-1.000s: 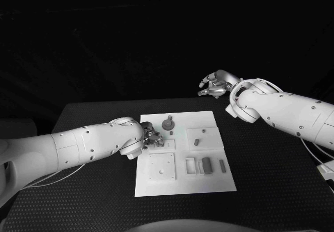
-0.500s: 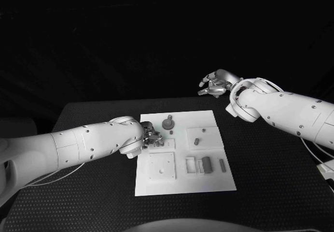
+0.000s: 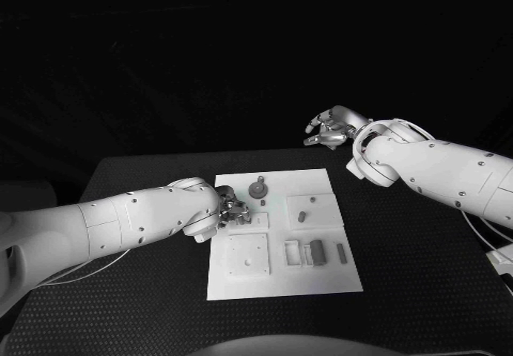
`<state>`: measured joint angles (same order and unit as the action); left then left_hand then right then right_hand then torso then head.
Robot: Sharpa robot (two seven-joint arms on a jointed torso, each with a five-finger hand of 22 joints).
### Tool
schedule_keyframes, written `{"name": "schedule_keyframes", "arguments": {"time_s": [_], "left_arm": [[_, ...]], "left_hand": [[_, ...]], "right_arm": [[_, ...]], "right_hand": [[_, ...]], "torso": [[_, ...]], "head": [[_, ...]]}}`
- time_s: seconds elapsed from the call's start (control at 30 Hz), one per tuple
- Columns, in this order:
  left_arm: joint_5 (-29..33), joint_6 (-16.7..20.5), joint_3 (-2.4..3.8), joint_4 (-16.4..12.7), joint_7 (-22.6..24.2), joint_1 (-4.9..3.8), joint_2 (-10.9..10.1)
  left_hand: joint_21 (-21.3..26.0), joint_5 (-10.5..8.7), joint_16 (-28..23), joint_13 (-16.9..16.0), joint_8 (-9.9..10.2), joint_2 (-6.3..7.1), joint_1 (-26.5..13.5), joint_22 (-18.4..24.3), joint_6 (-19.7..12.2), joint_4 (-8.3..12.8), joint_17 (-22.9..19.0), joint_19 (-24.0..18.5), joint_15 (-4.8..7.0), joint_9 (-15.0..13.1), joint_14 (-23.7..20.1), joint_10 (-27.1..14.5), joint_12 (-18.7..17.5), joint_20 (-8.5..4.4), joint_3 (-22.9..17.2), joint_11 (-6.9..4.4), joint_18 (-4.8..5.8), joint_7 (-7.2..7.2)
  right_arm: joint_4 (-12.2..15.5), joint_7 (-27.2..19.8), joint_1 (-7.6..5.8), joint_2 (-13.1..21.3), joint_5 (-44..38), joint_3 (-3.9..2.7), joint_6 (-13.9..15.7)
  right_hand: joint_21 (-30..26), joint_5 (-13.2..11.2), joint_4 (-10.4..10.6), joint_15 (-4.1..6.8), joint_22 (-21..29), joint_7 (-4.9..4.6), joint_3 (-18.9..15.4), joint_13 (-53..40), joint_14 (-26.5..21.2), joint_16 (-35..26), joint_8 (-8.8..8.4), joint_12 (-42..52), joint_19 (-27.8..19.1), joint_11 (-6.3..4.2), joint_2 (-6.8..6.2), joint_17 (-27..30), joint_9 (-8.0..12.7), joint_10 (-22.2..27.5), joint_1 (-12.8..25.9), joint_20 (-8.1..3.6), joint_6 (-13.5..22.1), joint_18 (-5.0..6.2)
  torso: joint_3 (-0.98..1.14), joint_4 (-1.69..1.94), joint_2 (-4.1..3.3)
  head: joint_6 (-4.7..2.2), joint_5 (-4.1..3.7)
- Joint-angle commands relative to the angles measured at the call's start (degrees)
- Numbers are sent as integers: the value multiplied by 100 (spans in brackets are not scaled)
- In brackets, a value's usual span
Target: Assemble the parts on the task board
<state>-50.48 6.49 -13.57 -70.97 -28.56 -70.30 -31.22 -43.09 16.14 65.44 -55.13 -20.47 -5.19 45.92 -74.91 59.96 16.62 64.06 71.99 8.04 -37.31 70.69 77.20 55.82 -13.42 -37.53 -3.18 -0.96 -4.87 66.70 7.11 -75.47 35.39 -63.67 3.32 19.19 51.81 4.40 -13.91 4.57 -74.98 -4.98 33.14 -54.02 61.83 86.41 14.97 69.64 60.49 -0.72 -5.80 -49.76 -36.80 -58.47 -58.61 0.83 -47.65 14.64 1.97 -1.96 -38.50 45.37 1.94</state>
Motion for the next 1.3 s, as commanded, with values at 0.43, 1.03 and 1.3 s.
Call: {"name": "schedule_keyframes", "arguments": {"time_s": [0.43, 1.03, 1.3], "left_arm": [[-312, -74, -2, 54, 51, 4, 114], [-508, -187, -2, 50, 86, 19, 208], [-511, -183, -2, 44, 76, 22, 186]], "left_hand": [[-26, 201, 111, 117, -168, 73, -63, -107, 836, -27, -133, 114, 126, -385, -172, -199, 66, -111, 52, -288, -306, 462], [-47, 706, 213, 244, -352, 97, -48, -117, 875, -5, -267, 164, 101, -564, -138, -111, 123, -94, 19, -328, -300, 512], [-61, 879, 245, 281, -393, 84, -53, -119, 886, -3, -306, 175, 85, -602, -128, -84, 139, -81, 12, -339, -299, 524]], "right_arm": [[-6, -25, 0, -16, -9, -3, -87], [-16, -25, 0, -23, -9, -3, -127], [-12, -16, 0, -16, -9, -3, -143]], "right_hand": [[-22, 16, -34, -32, -92, -307, 5, 7, -13, -14, -39, 9, -15, 246, 55, 3, -8, 490, -10, 8, -478, 36], [-24, 16, -42, -31, -92, -306, 7, 9, -15, -14, -41, 10, -16, 246, 58, 3, -9, 491, -12, 8, -479, 36], [-24, 16, -44, -31, -92, -306, 7, 10, -15, -15, -41, 10, -17, 246, 58, 3, -10, 492, -13, 9, -480, 36]], "torso": [[2, -8, -2], [0, -3, -2], [-1, 4, 2]], "head": [[23, 16], [30, -6], [31, -6]]}}
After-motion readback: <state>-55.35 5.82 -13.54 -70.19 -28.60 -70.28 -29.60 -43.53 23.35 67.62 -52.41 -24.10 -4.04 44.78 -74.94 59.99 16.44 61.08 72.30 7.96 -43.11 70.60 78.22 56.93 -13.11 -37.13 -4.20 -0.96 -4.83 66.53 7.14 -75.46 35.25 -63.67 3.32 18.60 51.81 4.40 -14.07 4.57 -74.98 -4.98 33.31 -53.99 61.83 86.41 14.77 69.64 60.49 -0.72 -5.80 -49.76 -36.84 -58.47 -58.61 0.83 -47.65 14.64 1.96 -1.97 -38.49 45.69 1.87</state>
